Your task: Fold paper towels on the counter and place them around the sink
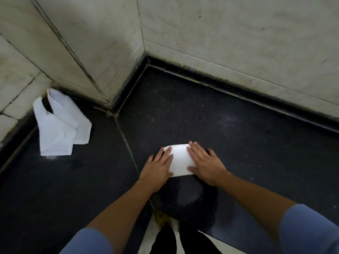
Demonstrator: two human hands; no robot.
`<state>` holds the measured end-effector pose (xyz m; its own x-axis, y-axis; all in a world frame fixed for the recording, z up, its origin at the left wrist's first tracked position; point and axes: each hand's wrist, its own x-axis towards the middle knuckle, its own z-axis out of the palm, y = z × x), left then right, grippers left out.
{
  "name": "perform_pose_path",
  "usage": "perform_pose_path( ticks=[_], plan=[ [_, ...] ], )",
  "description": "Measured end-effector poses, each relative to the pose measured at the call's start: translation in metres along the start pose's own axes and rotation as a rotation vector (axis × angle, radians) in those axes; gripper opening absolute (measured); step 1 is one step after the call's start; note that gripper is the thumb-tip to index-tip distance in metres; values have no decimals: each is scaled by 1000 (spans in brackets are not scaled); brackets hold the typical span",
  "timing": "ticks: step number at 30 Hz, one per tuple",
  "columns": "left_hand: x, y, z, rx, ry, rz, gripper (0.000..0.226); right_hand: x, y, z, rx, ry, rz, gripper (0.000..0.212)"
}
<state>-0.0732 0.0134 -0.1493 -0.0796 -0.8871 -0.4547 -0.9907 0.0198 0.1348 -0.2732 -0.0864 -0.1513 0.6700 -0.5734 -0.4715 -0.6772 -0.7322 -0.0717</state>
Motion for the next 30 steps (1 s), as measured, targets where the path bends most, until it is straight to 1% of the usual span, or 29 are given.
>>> perform_pose_path(
  ticks=[2,5,8,9,12,14,18,20,22,23,27,30],
  plan=[
    [-1,-1,1,-14,2,9,69,1,5,-2,-33,-14,-15,79],
    [-6,0,-5,-68,41,-4,67,10,3,-19,-52,-26,-36,77],
    [-22,-7,-8,-162,149,-91,56,30,-8,-46,-37,65,-54,64],
    [-29,-12,-8,-176,176,-120,53,37,-13,-52,-29,57,-53,61],
    [-50,-27,-4,-215,227,-181,45,55,-27,-64,47,-75,9,55],
    [-64,-36,0,-232,242,-210,42,61,-34,-68,105,-156,65,47],
    [-83,-51,7,-220,235,-218,37,52,-38,-60,259,-240,145,40],
    [-83,-56,6,-208,213,-200,36,40,-35,-55,363,-208,188,32],
    [-78,-57,1,-171,182,-172,36,20,-29,-54,416,-141,207,18],
    [-74,-55,-4,-159,174,-159,35,8,-27,-56,431,-102,217,17],
    [-62,-27,-32,-143,154,-92,30,-45,-10,-62,405,73,262,23],
    [-53,3,-53,-114,155,2,30,-89,10,-65,341,206,296,29]
  ],
)
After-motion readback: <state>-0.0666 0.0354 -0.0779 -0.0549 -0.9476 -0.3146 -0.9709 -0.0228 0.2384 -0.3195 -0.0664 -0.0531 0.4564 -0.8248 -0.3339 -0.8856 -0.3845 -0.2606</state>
